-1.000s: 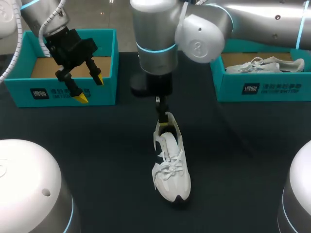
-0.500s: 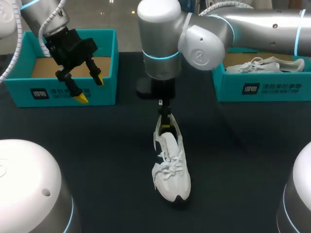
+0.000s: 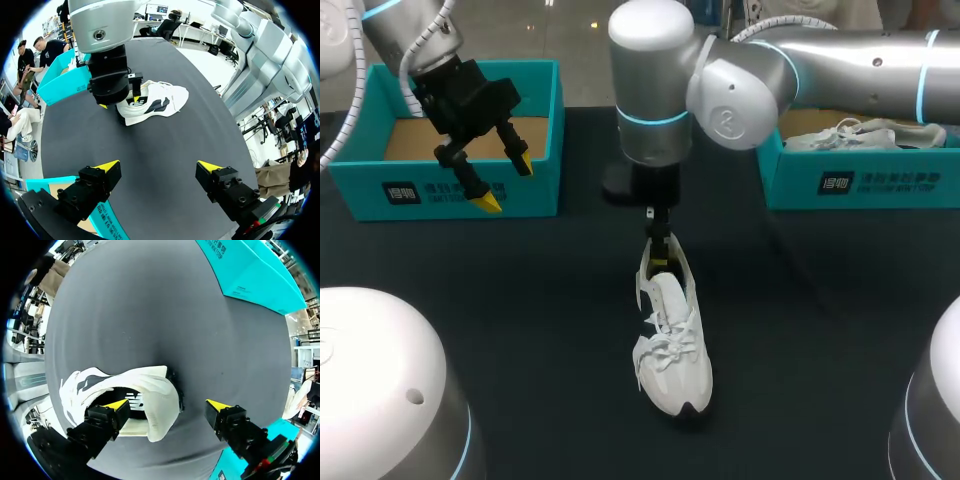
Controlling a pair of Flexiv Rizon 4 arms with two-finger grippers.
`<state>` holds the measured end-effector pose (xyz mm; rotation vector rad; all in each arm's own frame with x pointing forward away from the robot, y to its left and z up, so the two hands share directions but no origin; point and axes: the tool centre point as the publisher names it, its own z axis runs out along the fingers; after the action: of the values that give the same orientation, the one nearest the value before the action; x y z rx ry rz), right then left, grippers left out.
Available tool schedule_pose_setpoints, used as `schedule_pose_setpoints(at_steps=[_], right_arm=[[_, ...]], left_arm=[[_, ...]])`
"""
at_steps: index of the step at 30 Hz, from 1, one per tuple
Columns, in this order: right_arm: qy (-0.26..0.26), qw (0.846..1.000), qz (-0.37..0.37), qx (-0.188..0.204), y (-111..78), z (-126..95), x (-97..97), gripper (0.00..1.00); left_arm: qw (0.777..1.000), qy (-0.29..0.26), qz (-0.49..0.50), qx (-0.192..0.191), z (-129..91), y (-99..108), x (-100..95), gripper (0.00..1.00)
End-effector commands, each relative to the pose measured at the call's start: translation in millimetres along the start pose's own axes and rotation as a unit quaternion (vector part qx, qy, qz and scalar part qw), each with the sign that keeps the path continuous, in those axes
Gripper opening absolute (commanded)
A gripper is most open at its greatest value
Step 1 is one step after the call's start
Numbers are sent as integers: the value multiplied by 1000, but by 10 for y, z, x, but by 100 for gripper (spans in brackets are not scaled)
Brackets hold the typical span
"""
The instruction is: Take the shoe out of the shoebox, open the shoe tongue, remove and reinsert the insole, then place the shoe into the shoebox
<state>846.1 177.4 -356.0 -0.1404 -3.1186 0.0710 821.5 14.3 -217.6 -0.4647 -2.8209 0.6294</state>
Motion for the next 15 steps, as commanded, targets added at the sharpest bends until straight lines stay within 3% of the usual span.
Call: schedule_pose_setpoints(at_steps=[1,3,5,6,7,15], right_arm=[[0,1000,1,-1,-25,21,12,100],[0,1000,2,-1,-53,19,24,100],[-2,1000,6,-1,-74,19,39,85],[-2,1000,7,-2,-81,18,47,72],[-3,1000,7,-2,-81,14,55,49],[-10,1000,8,-4,-84,30,76,0]], left_arm=[[1000,1,0,-1,-5,3,0,100],[1000,1,0,-1,-5,3,0,100],[1000,1,0,-1,-5,3,0,100],[1000,1,0,-1,-5,3,0,100],[1000,1,0,-1,-5,3,0,100],[1000,1,0,-1,-5,3,0,100]])
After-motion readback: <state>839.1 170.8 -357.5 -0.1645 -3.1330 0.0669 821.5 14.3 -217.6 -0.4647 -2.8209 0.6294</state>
